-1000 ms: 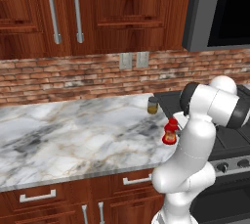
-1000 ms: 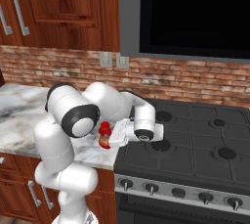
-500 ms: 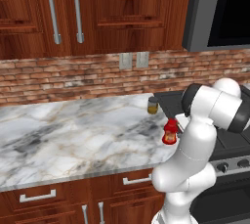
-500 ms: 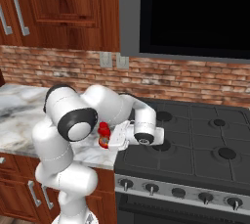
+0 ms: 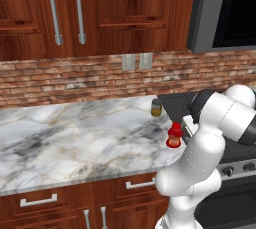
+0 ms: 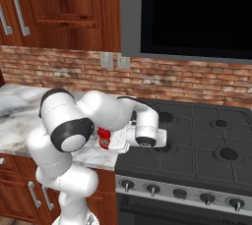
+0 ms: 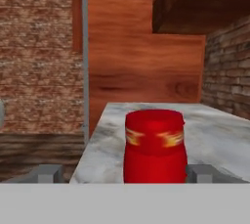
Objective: Collect the turmeric, ketchup, and shaker from the cabinet and place them next to the stove.
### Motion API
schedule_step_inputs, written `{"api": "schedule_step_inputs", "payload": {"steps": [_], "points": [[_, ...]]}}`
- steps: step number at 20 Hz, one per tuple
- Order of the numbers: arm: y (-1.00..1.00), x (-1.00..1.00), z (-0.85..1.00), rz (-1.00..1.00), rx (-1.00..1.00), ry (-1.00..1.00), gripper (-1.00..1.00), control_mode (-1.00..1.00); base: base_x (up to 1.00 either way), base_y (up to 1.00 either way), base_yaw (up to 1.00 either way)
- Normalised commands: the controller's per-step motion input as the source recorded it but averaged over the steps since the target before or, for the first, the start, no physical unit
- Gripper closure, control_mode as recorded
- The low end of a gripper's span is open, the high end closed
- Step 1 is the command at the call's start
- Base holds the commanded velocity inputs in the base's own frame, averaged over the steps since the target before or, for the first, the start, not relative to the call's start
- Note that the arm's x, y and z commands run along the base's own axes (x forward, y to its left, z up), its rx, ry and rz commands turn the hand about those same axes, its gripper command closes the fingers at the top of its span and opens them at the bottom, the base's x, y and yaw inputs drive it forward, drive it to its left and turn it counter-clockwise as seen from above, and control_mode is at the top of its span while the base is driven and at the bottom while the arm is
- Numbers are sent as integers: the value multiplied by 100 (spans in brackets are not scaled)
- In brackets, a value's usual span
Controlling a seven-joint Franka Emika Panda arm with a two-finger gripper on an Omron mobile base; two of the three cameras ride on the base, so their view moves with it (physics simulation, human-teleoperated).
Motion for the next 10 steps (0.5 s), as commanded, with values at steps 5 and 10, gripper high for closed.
{"api": "schedule_step_inputs", "payload": {"steps": [5, 10], "points": [[-20, -1, 28, -1, -1, -7, -100, -100, 0, 0, 0], [-16, -15, 29, 0, 0, -11, -100, -100, 0, 0, 0]]}}
